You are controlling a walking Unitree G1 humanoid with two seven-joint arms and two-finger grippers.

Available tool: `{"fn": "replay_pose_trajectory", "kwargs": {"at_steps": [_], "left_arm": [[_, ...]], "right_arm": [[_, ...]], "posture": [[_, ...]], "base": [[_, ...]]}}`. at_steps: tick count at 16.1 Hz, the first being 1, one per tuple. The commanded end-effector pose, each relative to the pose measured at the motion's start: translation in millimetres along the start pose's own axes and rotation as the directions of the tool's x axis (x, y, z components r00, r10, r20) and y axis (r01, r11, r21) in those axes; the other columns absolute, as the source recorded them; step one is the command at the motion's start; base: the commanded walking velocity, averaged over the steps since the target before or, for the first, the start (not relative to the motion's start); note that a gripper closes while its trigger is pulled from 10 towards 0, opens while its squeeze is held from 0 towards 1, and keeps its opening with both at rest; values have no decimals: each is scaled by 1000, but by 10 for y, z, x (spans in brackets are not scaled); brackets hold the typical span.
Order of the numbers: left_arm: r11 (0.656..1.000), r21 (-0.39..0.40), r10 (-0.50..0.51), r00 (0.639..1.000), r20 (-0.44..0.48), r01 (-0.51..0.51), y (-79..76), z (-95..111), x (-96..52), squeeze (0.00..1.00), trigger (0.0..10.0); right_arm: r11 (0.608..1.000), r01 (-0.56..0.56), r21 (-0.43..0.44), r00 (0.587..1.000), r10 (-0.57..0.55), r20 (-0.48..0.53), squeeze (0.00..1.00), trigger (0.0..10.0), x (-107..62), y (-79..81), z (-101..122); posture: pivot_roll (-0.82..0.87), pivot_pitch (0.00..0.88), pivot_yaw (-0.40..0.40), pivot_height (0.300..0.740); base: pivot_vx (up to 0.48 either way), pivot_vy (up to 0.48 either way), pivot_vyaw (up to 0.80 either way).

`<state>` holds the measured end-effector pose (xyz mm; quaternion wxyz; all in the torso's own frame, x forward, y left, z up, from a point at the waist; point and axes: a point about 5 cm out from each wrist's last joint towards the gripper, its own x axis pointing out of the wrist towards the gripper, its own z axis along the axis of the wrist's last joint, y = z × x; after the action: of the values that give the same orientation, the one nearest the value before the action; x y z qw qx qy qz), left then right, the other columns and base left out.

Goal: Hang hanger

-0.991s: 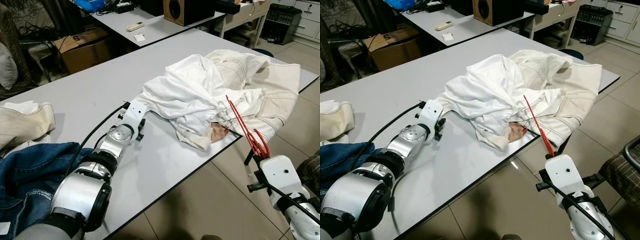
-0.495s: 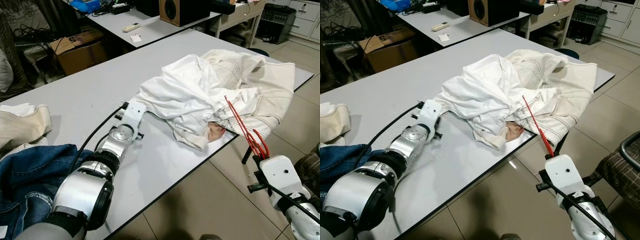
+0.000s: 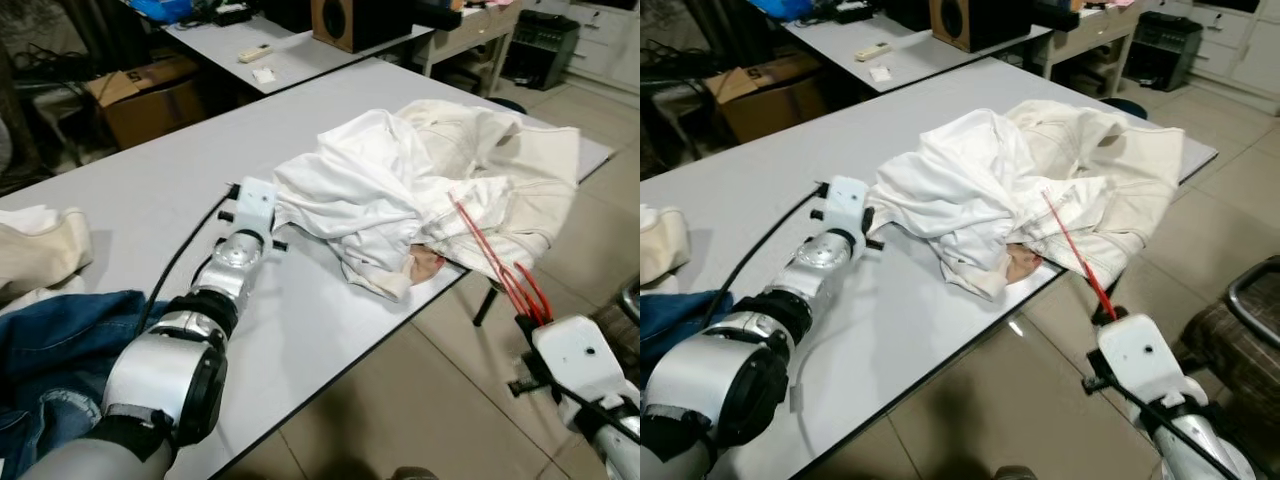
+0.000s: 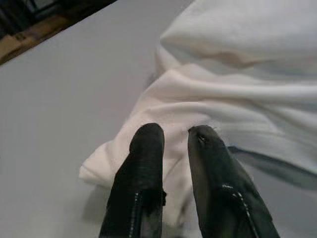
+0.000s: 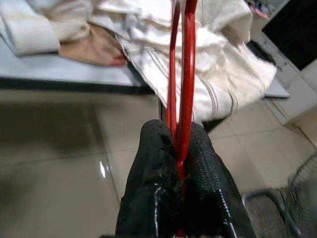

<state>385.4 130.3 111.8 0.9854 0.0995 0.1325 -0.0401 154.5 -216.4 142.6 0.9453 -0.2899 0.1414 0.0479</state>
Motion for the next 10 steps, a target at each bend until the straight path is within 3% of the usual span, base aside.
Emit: {"fn": "replay_pose_trajectory", "kwargs": {"at_steps": [1, 2, 4, 5, 9, 10], "left_arm": [[1000, -7, -1, 1000, 8, 1, 26, 81, 18, 1000, 10000], [999, 30, 29, 1000, -4, -29, 53, 92, 24, 1000, 10000], [996, 64, 68, 998, -17, -67, 97, 85, 24, 1000, 10000], [995, 67, 80, 996, -27, -78, 114, 70, 23, 0, 10000], [985, 175, 14, 995, -100, 3, 31, -79, 2, 0, 10000], [977, 210, -14, 987, -159, 47, 14, -172, -15, 0, 10000]], "right_arm": [[1000, -11, 1, 1000, 11, 14, 0, 10000, -41, -1, 55], [1000, -23, 14, 1000, 23, 3, 0, 10000, -141, 23, 77], [999, -32, 31, 999, 32, -9, 0, 10000, -223, 59, 89], [998, -44, 45, 999, 45, -28, 0, 10000, -310, 109, 88], [997, -45, 62, 997, 48, -53, 0, 10000, -401, 155, 94], [997, -39, 66, 997, 43, -57, 0, 10000, -404, 151, 98]], "posture": [[-368, 19, 73, 740], [-368, 79, 69, 740], [-369, 108, 74, 740], [-373, 143, 86, 740], [-389, 160, 111, 740], [-394, 155, 120, 740]], "base": [[0, 0, 0], [0, 0, 0], [0, 0, 0], [0, 0, 0], [0, 0, 0], [0, 0, 0]]}}
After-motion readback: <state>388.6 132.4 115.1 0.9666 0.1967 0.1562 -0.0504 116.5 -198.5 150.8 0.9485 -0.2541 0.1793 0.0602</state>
